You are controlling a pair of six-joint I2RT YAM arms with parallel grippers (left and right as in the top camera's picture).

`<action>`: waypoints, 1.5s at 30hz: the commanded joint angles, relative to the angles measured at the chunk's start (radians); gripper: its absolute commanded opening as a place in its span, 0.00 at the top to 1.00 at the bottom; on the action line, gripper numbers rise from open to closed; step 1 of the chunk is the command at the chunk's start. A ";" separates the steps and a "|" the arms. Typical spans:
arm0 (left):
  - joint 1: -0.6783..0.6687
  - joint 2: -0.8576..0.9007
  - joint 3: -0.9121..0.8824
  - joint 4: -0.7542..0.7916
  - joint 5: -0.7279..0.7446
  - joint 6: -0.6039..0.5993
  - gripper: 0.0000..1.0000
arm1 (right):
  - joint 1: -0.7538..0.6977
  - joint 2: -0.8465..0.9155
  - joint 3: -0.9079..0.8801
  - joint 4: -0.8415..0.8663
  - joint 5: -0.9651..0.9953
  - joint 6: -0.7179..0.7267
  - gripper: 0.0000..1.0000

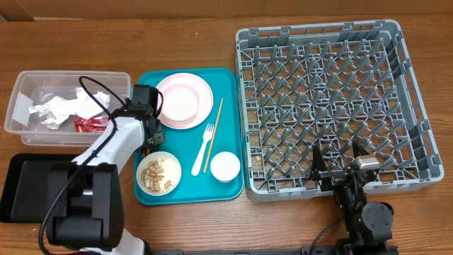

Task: Sort waste into correct bins and load items into the dishwasher
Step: 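Lower the left gripper onto the orange carrot and grasp it, then lift the carrot, carry it left and release it onto the black tray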

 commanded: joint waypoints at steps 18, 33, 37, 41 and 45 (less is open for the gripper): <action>-0.002 0.029 -0.018 -0.016 0.057 0.018 0.71 | 0.003 -0.008 -0.011 0.008 0.009 0.000 0.00; -0.002 0.029 -0.017 -0.016 0.078 0.018 0.96 | 0.003 -0.008 -0.011 0.008 0.009 0.000 0.00; -0.002 0.029 -0.006 -0.040 0.083 0.018 0.96 | 0.003 -0.008 -0.011 0.008 0.009 0.000 0.00; -0.002 0.009 0.042 -0.109 0.081 0.019 0.96 | 0.003 -0.008 -0.011 0.008 0.009 0.000 0.00; -0.002 -0.010 0.077 -0.136 0.075 0.019 0.96 | 0.003 -0.008 -0.011 0.008 0.009 0.000 0.00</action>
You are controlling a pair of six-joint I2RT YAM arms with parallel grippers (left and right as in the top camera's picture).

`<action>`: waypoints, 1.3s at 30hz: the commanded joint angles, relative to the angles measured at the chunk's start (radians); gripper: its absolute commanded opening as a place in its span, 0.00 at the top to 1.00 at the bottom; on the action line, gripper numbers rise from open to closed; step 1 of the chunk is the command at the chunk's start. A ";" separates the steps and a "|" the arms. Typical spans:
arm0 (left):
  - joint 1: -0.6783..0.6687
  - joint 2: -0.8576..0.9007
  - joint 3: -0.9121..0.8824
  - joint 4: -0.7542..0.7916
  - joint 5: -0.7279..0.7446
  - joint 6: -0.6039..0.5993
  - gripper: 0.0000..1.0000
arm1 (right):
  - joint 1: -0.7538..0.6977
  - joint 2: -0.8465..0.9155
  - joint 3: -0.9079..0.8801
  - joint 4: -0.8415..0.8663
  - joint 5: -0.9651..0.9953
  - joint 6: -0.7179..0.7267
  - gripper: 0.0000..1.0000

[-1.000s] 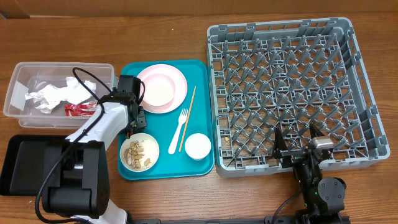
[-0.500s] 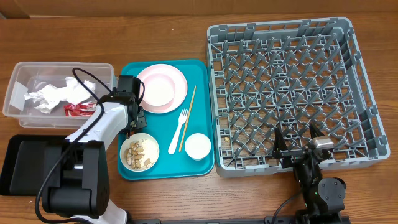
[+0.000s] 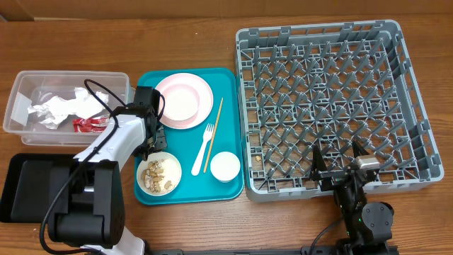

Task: Sort waste into correct bins and load items into the dishwasher
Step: 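Lift the carrot, carry it left and release it onto the black tray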

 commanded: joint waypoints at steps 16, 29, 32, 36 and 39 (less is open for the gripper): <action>0.000 -0.182 0.390 -0.275 0.129 -0.045 0.96 | 0.003 -0.008 -0.011 0.008 0.009 0.000 0.00; 0.002 -0.327 0.390 -0.556 -0.322 -0.569 0.96 | 0.003 -0.008 -0.011 0.008 0.009 0.000 0.00; 0.002 -0.361 0.390 -0.599 -0.393 -0.643 0.96 | 0.003 -0.008 -0.011 0.008 0.009 0.000 0.00; 0.024 -0.363 0.389 -0.627 -0.428 -0.720 0.96 | 0.003 -0.008 -0.011 0.008 0.009 0.000 0.00; 0.076 -0.363 0.389 -0.628 -0.429 -0.734 0.96 | 0.003 -0.008 -0.011 0.008 0.009 0.000 0.00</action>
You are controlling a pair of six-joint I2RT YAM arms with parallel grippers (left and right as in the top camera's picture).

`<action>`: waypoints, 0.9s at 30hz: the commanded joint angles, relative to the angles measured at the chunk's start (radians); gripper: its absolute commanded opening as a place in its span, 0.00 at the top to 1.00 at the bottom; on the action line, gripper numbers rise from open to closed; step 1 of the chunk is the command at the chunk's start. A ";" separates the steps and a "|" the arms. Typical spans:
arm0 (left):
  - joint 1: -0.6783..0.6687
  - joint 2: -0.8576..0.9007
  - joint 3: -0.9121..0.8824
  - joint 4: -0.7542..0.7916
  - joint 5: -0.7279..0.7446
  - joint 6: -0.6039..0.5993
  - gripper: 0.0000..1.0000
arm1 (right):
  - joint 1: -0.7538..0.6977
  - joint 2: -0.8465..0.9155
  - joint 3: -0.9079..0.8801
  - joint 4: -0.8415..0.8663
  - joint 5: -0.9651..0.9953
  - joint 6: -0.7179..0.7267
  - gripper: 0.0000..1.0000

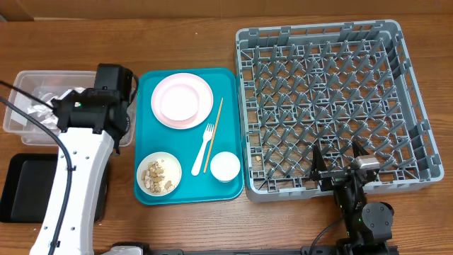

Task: Sort waste into correct bins and load items into the dishwasher
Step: 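Lift the carrot, carry it left and release it onto the black tray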

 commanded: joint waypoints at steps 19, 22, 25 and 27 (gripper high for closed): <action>0.506 -0.011 -0.299 0.316 0.020 -0.087 0.96 | 0.003 -0.008 -0.011 0.008 0.008 -0.001 0.00; 0.525 -0.007 -0.367 0.383 0.020 -0.087 0.96 | 0.003 -0.008 -0.011 0.008 0.009 -0.001 0.00; 0.532 0.006 -0.435 0.463 0.020 -0.086 0.96 | 0.003 -0.008 -0.011 0.008 0.009 -0.001 0.00; 0.533 0.018 -0.474 0.521 0.021 -0.077 0.96 | 0.003 -0.008 -0.011 0.008 0.008 -0.001 0.00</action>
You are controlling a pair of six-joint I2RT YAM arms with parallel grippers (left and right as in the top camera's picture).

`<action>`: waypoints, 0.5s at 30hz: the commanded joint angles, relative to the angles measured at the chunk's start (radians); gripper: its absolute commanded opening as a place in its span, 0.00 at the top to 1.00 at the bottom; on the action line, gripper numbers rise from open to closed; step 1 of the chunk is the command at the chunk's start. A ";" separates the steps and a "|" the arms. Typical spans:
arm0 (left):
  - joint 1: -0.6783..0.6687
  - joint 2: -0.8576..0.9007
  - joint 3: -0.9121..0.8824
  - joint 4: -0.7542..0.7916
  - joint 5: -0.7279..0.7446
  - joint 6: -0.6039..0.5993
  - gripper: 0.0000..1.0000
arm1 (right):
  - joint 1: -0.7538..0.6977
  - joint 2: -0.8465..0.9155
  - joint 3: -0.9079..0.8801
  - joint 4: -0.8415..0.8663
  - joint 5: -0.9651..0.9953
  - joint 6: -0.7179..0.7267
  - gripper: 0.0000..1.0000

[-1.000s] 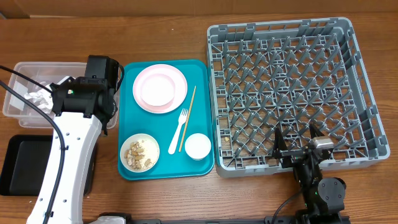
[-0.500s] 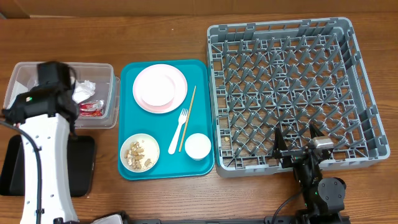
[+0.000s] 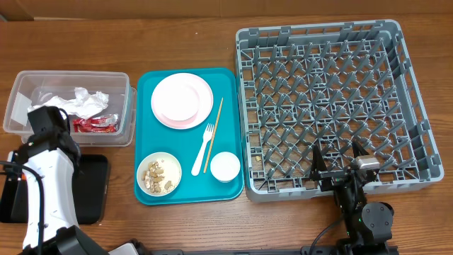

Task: Sort waste into correct bins and load items into the dishwasher
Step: 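Lift the carrot, carry it left and release it onto the black tray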

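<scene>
On the teal tray [image 3: 145, 85] lie a pink plate [image 3: 182, 100], a bowl of food scraps [image 3: 158, 173], a white fork [image 3: 203, 149], a wooden chopstick [image 3: 214, 133] and a small white cup [image 3: 225, 166]. The grey dishwasher rack [image 3: 396, 92] stands to the right with no items in it. My left arm's black wrist end [image 3: 45, 124] hangs over the near left corner of the clear bin [image 3: 21, 81]; its fingers are hidden. My right gripper [image 3: 337, 157] stands open at the rack's front edge.
The clear bin holds crumpled white paper [image 3: 79, 101] and a red wrapper [image 3: 95, 124]. A black bin [image 3: 93, 185] lies on the table at the near left, partly under my left arm.
My left arm has moved from above the clear bin's right side to its near left corner. More of the bin's contents now show. The right arm is unchanged.
My left gripper was first at the tray's left edge between plate and bowl, then slightly nearer the bowl. Later it stood above the clear bin's right side, and now it is at the bin's near left corner. The tray's items kept their places.
</scene>
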 commanded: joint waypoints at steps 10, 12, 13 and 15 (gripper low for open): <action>0.006 0.134 -0.137 0.266 0.087 0.156 0.96 | 0.003 -0.008 -0.011 0.008 0.008 -0.001 0.00; 0.006 0.154 -0.137 0.273 0.089 0.156 0.96 | 0.003 -0.008 -0.011 0.008 0.009 -0.001 0.00; 0.006 0.164 -0.137 0.276 0.091 0.156 0.96 | 0.003 -0.008 -0.011 0.007 0.008 -0.001 0.00; 0.006 0.179 -0.137 0.280 0.103 0.156 0.96 | 0.003 -0.008 -0.011 0.008 0.008 -0.001 0.00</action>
